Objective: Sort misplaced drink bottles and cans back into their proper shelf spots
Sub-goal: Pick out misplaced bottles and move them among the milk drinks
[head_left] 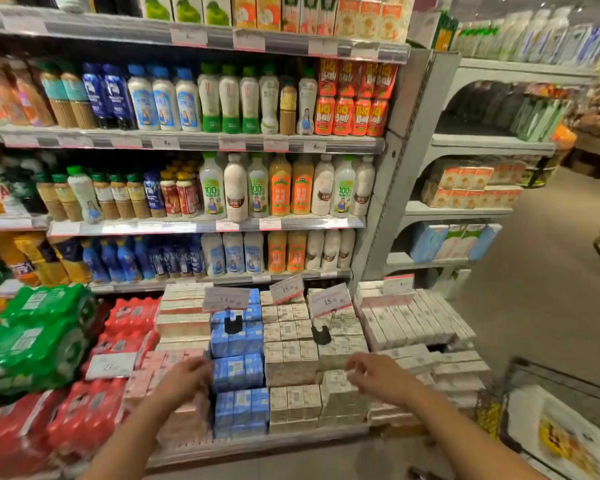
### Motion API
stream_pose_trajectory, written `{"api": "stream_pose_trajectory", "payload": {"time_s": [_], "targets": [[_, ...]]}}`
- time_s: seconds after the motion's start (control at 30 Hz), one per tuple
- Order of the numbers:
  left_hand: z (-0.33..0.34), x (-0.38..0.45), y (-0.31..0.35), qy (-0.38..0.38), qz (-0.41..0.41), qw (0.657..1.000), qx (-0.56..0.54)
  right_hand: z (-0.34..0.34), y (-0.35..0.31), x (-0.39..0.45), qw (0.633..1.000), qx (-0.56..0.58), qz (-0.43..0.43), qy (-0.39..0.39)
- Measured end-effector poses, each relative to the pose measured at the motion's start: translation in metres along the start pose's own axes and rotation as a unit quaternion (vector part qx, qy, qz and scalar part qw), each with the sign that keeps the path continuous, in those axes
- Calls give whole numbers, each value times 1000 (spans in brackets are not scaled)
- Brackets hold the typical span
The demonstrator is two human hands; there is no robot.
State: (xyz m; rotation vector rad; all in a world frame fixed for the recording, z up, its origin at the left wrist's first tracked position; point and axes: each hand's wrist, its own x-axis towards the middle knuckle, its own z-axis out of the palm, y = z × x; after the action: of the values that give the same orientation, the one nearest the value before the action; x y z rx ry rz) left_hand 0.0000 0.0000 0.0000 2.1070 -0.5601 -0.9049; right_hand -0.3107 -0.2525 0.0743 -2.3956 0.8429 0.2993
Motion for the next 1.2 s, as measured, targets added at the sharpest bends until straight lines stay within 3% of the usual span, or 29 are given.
{"api": "stream_pose_trajectory", "payload": {"time_s": [0.23, 0.53, 0.87, 0.97, 1.2], "targets": [[-37, 37, 143, -6, 157, 986, 64, -104, -36, 43, 990, 40, -77, 113], [-38, 86, 279, 1, 273, 955, 112, -214, -36, 125, 979, 21, -142, 144], [-27, 156, 385, 21, 299, 940, 161, -309, 4, 234, 984, -59, -156, 68], [-21, 174, 407, 15, 286, 936, 203, -325, 19, 266, 985, -47, -160, 51], [-16, 235, 468, 59, 298, 892, 335, -337, 55, 325, 984, 24, -160, 72]]}}
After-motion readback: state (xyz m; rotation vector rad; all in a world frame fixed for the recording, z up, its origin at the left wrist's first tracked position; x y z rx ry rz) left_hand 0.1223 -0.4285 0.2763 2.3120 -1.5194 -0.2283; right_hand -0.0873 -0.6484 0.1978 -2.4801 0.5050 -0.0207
